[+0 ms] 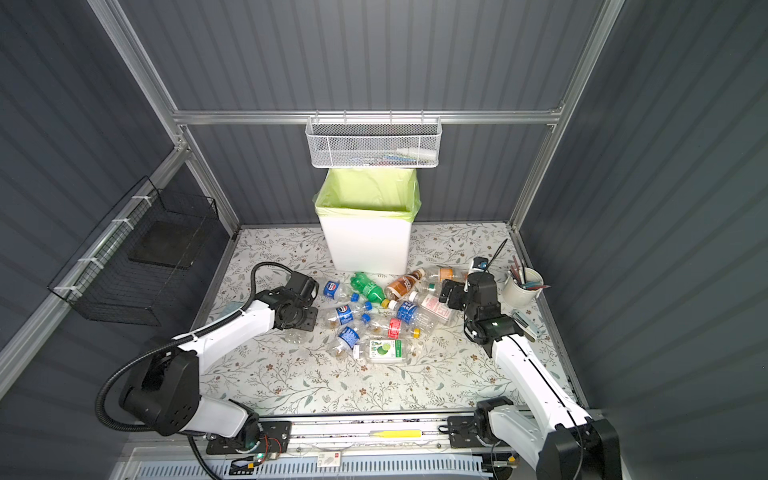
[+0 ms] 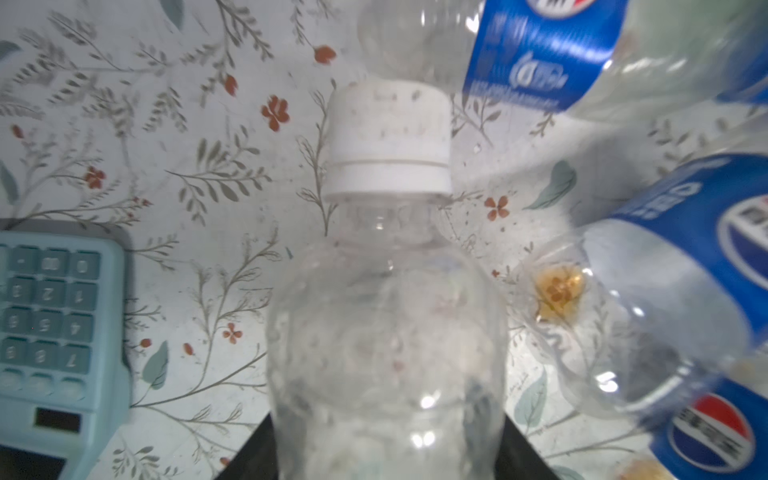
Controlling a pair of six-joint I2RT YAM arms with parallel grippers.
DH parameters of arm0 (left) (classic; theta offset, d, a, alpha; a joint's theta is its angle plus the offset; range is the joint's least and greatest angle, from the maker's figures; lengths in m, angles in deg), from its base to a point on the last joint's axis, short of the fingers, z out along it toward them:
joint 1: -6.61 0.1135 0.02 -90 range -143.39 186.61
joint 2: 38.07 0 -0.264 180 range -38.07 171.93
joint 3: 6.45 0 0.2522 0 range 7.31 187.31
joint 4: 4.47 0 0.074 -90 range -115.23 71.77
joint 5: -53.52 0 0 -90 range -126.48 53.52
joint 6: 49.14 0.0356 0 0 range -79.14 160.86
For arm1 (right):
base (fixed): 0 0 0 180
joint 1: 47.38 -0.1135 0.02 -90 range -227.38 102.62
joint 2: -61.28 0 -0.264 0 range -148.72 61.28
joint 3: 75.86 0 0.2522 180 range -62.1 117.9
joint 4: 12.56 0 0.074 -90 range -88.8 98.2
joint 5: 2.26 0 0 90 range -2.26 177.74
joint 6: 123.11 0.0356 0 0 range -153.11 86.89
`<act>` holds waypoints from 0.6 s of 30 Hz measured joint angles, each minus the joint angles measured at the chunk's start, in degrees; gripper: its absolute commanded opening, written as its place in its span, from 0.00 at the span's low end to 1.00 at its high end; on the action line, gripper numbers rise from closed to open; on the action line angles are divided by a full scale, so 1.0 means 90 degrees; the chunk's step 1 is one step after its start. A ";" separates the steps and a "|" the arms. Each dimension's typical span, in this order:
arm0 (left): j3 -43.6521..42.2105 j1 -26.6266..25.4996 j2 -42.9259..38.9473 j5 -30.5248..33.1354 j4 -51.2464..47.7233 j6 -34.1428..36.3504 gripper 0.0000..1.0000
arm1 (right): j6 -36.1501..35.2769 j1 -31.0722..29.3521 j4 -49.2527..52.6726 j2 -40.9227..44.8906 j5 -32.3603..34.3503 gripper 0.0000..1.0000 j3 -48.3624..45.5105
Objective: Throw the plastic bottles in the bin
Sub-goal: 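Lift the clear white-capped bottle with the left gripper over the bin and release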
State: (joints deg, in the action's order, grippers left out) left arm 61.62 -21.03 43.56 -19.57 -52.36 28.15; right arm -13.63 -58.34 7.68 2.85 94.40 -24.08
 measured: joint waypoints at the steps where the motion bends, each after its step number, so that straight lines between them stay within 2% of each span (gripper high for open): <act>1: 0.0168 0.0000 -0.0182 0.0063 -0.0078 0.0000 0.48 | 0.0000 0.0012 -0.0015 0.0000 -0.0002 0.99 0.0000; 6: 0.1576 0.0000 -0.0857 0.0291 0.0114 0.0267 0.50 | -0.0027 0.0036 -0.0056 0.0000 -0.0051 0.99 0.0041; 11: 0.3764 0.0000 -0.1015 0.0134 0.1404 0.0787 0.52 | -0.0078 0.0053 -0.0078 -0.0002 -0.0112 0.99 0.0284; 14: 0.4597 0.0000 -0.0916 -0.0199 0.2455 0.0920 0.52 | -0.0100 0.0056 -0.0117 0.0029 -0.0124 0.99 0.0364; 18: 0.5464 0.0000 -0.0155 -0.0726 0.3631 0.0857 0.56 | -0.0102 0.0070 -0.0124 0.0187 -0.0124 0.99 0.0364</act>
State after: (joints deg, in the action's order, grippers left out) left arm 110.80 -21.03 42.16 -26.10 -19.69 35.86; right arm -14.54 -57.70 6.57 4.53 93.28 -20.80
